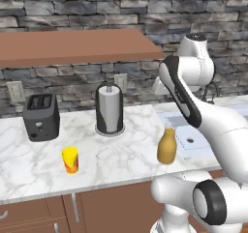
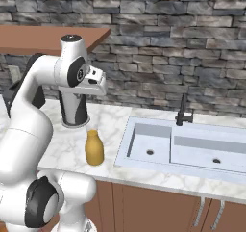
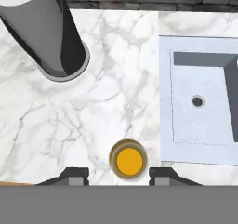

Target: Place the pitcher and cup on the dining counter for serving.

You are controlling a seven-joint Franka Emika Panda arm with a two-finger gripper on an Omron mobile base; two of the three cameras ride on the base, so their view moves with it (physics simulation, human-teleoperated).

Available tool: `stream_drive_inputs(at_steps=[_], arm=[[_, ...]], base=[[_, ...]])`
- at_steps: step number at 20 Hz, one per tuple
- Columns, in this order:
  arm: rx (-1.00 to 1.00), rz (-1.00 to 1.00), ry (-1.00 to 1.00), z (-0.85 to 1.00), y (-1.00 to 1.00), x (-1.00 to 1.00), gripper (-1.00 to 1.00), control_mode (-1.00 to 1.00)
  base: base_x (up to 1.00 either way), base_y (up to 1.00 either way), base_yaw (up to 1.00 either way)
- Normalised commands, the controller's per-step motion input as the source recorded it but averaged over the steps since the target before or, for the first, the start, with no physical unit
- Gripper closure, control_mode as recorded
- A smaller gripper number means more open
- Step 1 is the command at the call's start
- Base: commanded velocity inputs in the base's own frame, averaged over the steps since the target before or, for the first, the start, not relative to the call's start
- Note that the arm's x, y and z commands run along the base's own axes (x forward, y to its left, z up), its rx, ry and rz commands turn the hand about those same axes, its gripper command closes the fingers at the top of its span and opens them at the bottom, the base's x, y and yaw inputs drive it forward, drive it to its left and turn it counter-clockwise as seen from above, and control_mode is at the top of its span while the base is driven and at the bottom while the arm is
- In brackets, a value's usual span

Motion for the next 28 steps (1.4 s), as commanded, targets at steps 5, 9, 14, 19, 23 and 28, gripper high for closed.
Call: stream_drive_inputs(at_steps=[5, 9, 14, 19, 23, 28], arm=[[0.00, 0.00, 0.04, -0.16, 0.00, -0.18, -1.00, -1.00], [0.00, 0.00, 0.08, -0.52, 0.00, -0.20, -1.00, -1.00], [0.00, 0.00, 0.07, -0.63, 0.00, -0.13, -1.00, -1.00], [0.00, -0.04, 0.02, -0.71, 0.00, -0.07, -1.00, -1.00], [0.00, -0.06, 0.00, -0.63, 0.00, 0.00, -1.00, -1.00], [0.00, -0.08, 0.00, -0.58, 0.00, 0.09, -1.00, -1.00]], base=[[0.00, 0.00, 0.00], [0.00, 0.00, 0.00], [0.00, 0.00, 0.00], [0.00, 0.00, 0.00], [0.00, 0.00, 0.00], [0.00, 0.00, 0.00]])
